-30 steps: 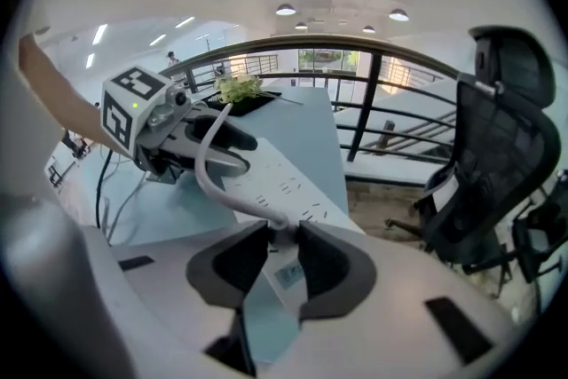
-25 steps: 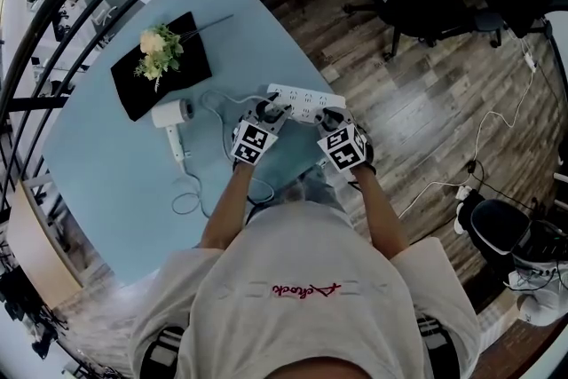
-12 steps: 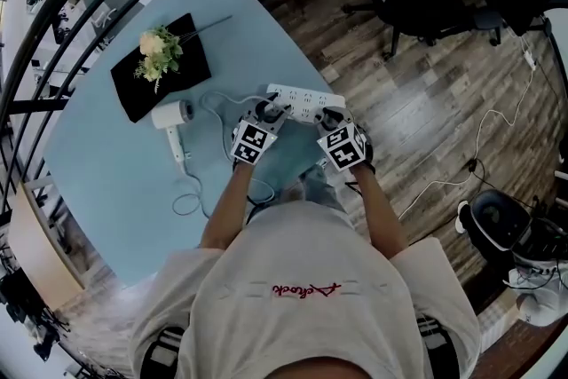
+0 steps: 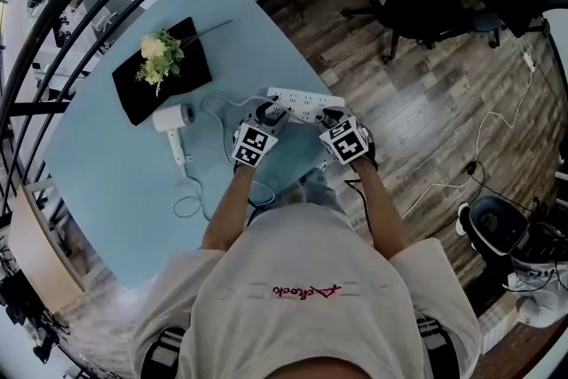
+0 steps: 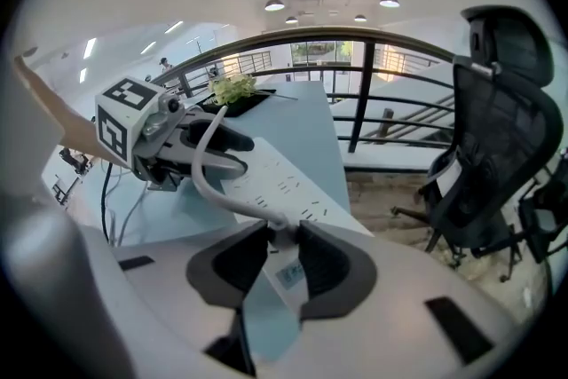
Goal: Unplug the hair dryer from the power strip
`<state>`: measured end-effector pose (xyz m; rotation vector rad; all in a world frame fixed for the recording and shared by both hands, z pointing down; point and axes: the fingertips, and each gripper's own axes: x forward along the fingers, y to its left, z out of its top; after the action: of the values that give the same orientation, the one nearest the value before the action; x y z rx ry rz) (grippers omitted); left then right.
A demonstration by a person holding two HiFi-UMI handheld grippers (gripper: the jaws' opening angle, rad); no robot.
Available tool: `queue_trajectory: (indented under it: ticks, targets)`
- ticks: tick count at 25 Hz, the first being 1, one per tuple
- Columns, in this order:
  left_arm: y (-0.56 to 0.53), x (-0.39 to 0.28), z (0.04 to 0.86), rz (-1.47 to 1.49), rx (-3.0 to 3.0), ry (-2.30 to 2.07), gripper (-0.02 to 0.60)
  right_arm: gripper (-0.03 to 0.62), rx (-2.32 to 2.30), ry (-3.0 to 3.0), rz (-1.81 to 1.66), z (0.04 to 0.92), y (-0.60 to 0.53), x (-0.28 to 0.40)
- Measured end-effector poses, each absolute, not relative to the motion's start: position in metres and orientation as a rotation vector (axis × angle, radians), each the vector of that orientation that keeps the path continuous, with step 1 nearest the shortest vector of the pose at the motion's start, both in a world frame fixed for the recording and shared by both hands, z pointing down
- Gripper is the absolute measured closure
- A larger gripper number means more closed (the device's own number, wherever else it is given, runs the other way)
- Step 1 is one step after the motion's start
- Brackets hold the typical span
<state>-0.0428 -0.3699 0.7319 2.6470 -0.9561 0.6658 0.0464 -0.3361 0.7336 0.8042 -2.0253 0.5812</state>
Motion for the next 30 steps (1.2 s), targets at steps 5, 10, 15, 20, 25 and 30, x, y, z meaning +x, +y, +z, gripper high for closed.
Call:
queue_trajectory:
  ticks: [5, 10, 15, 20, 25, 30]
  targets:
    - [-0.371, -0.043, 0.73, 0.663, 2.643, -0.965, 0.414, 0.474, 0.865, -2.034, 0.415, 0.731, -0.332, 0.046]
    - [-0.372, -0.043, 0.731, 0.669, 2.646, -0.962, 0.414, 0.474, 0.889, -2.058, 0.573, 0.732, -0.334, 0.048]
    - [-0.372, -0.043, 0.73, 0.66, 2.64, -0.969, 0.414, 0.474, 0.867, -2.072, 0.641, 0.725, -0.338, 0.047]
    - [-0.372, -0.043, 0.73, 0.657, 2.637, -0.965, 0.414, 0.476, 0.874, -2.091, 0.527, 0.728, -0.333, 0.047]
    - [-0.372, -0.043, 0.732, 0.671, 2.636, -0.975, 0.414, 0.476, 0.947, -2.129, 0.323, 0.696, -0.351, 0.039]
    - [-0.371, -0.041, 0.73, 0.728, 2.658, -0.953, 0.414, 0.476, 0.96, -2.146, 0.417, 0.693, -0.353, 0.045]
